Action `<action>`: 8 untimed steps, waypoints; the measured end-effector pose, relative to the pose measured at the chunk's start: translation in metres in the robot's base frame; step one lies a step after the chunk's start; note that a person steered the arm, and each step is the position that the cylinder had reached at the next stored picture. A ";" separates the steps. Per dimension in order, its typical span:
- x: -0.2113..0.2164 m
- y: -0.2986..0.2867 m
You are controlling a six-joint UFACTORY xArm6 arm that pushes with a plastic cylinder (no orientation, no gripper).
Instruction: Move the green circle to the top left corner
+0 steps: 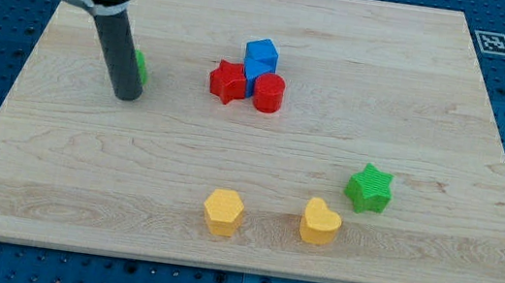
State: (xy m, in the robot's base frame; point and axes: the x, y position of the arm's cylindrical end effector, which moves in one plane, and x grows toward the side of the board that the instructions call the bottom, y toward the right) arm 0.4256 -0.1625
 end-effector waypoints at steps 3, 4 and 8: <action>-0.089 0.000; -0.108 0.000; -0.093 -0.044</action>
State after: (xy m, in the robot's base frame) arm 0.3321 -0.2063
